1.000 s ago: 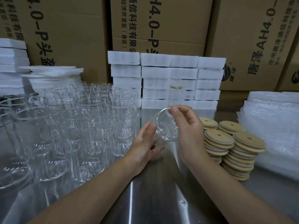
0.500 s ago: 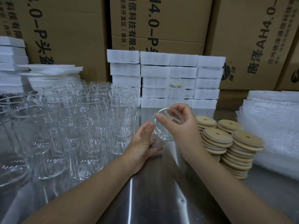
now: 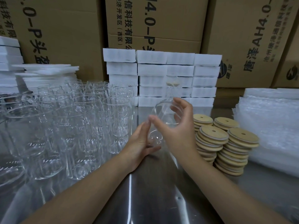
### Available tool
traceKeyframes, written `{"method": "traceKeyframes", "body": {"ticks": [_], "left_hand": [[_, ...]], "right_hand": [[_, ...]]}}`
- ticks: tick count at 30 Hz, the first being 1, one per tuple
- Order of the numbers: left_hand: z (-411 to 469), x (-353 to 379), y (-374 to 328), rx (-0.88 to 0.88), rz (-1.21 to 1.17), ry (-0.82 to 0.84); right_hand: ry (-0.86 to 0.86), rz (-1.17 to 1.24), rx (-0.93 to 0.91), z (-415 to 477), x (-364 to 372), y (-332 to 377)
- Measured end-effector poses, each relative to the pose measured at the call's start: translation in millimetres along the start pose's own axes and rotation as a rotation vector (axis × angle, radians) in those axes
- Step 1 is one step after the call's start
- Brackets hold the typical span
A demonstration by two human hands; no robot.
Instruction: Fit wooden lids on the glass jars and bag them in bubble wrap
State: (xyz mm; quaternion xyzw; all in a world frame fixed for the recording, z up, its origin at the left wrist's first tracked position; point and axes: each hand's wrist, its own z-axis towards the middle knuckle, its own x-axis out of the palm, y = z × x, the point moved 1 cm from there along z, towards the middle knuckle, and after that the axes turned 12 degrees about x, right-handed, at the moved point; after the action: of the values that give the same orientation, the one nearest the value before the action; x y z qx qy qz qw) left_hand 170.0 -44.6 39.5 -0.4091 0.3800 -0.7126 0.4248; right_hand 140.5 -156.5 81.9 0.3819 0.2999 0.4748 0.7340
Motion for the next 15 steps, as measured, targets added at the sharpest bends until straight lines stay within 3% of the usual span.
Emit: {"method": "traceKeyframes", "body": {"ticks": [7, 15], "left_hand": [[-5.3, 6.4, 0.8, 0.040, 0.318, 0.079], [-4.5, 7.0, 2.9, -0.104, 0.188, 0.066]], "right_hand": [[-0.170, 0.197, -0.032, 2.8, -6.4, 5.5], [-0.061, -0.062, 0.049, 8.7, -5.2, -1.5]]}}
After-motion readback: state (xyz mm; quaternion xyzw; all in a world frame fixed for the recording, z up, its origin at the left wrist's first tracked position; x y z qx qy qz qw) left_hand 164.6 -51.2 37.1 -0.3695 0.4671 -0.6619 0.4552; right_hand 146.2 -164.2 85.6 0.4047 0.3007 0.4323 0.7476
